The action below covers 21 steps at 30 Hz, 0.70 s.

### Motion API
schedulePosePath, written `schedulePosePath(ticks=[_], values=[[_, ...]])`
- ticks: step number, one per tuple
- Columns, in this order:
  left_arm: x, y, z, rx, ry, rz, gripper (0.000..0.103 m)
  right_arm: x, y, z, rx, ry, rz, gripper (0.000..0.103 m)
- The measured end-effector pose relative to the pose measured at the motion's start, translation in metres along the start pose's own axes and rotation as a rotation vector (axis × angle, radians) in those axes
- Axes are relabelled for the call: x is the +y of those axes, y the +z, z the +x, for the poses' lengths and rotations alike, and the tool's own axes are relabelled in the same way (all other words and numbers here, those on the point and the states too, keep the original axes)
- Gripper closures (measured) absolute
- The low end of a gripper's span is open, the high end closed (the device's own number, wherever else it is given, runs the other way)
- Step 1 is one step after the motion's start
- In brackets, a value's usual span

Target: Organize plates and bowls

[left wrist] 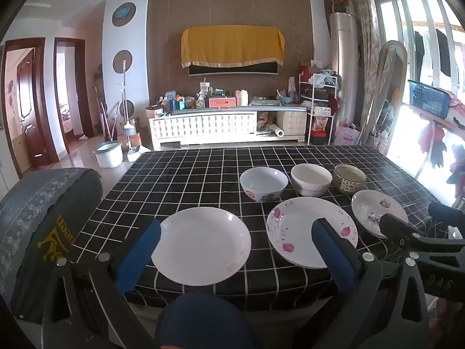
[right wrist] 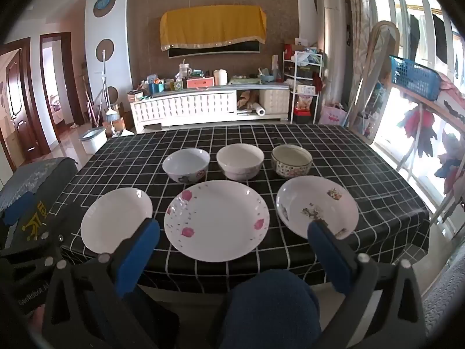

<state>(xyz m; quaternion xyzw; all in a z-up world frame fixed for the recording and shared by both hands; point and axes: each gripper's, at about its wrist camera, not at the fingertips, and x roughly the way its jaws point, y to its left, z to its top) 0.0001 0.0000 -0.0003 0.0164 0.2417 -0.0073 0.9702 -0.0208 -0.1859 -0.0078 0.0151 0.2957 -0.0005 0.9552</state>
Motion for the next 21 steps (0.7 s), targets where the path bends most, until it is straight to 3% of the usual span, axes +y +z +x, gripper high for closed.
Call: schedulePosePath(ticks=[21], values=[[0.0013, -0.0031, 0.0001, 0.008, 0.004, -0.003, 0.000, -0.0011, -0.0003, 0.0019, 0.006, -0.006, 0.002, 0.000]])
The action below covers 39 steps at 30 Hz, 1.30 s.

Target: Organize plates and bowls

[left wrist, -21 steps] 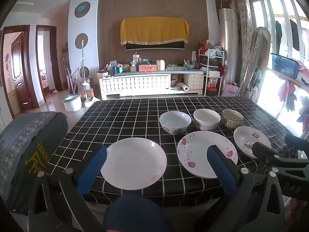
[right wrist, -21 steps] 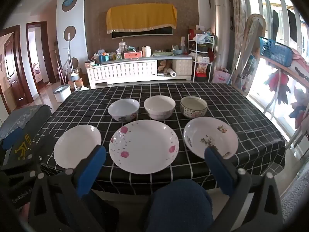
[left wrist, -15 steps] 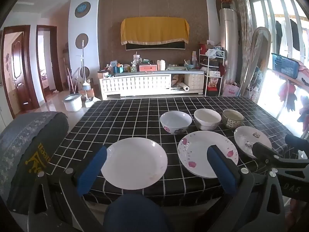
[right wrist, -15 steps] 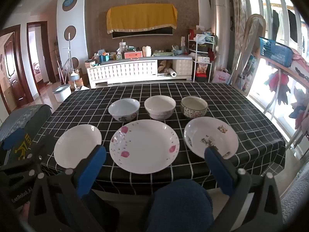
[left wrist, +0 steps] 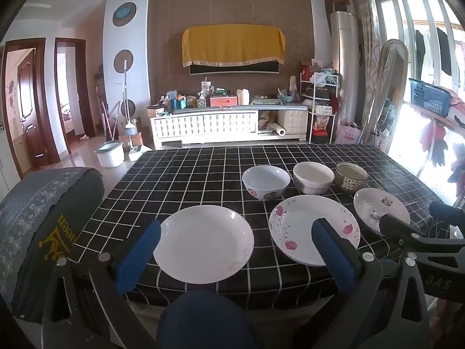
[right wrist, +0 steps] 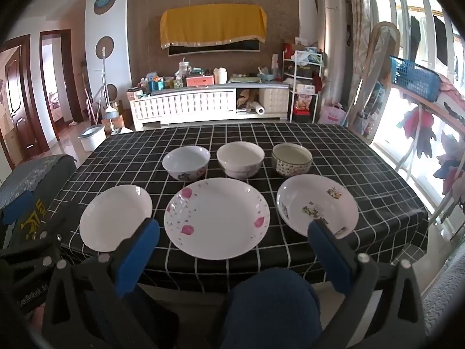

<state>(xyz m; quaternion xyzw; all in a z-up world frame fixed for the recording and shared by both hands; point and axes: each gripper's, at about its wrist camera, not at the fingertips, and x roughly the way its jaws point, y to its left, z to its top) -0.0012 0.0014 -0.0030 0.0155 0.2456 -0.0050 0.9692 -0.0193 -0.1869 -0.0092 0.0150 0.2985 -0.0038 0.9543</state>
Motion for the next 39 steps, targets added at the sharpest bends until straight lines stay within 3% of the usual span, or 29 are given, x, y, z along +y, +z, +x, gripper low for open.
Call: schedulePosePath(ticks=[39], values=[[0.0040, -0.0046, 0.0003, 0.005, 0.001, -0.002, 0.000, 0.0055, -0.0061, 0.0019, 0.011, -0.005, -0.013, 0.000]])
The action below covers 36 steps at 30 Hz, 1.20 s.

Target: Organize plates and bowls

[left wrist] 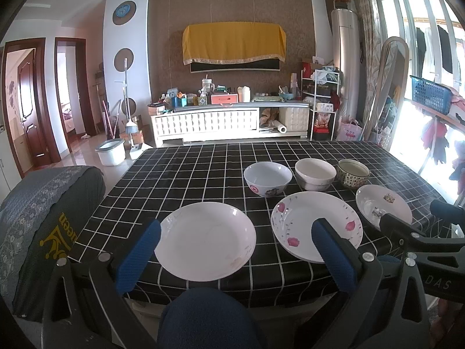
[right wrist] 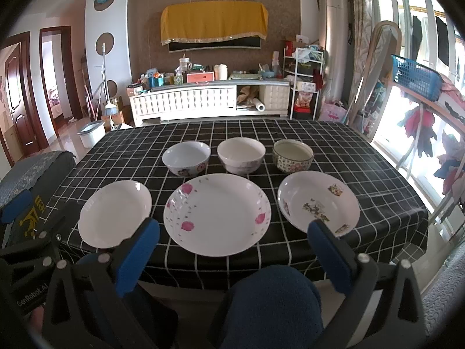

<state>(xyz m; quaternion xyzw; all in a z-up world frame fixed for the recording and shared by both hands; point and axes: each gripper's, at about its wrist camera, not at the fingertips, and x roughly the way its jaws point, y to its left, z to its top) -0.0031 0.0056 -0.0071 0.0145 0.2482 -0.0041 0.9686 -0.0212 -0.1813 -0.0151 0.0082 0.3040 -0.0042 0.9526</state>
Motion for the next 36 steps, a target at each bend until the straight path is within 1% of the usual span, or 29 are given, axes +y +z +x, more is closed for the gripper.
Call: schedulePosePath(ticks=[36], values=[[0.0031, -0.0044, 0.0002, 0.008, 0.000, 0.003, 0.000, 0.0022, -0.0022, 0.0041, 0.014, -0.005, -0.004, 0.000]])
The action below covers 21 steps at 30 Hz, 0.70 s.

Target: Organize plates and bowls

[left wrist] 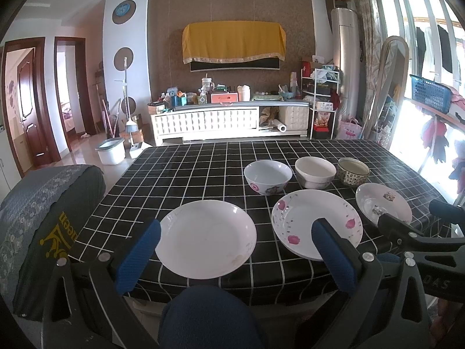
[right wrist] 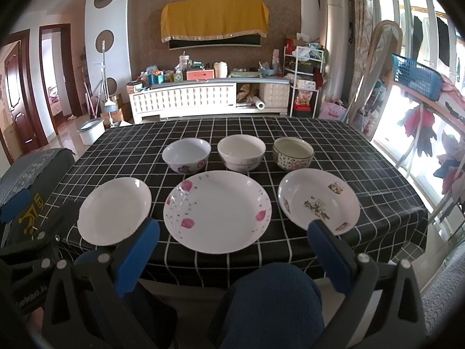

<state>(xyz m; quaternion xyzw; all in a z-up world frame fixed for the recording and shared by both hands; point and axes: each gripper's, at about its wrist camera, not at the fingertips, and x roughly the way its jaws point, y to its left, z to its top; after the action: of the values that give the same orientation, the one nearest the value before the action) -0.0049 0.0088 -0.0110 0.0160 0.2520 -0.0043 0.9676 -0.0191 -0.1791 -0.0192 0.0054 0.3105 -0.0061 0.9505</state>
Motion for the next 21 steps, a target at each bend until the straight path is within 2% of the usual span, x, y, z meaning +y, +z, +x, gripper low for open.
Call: schedulePosePath(ticks=[9, 15, 21], values=[[0.010, 0.020, 0.002, 0.016, 0.013, -0.026, 0.000, 0.013, 0.021, -0.007, -0.031, -0.020, -0.035, 0.000], [0.028, 0.046, 0.009, 0.036, 0.037, -0.037, 0.000, 0.023, 0.050, -0.004, -0.070, 0.057, 0.008, 0.000], [0.043, 0.061, 0.027, 0.062, 0.072, -0.058, 0.000, 0.034, 0.070, 0.009, -0.094, 0.054, 0.021, 0.000]])
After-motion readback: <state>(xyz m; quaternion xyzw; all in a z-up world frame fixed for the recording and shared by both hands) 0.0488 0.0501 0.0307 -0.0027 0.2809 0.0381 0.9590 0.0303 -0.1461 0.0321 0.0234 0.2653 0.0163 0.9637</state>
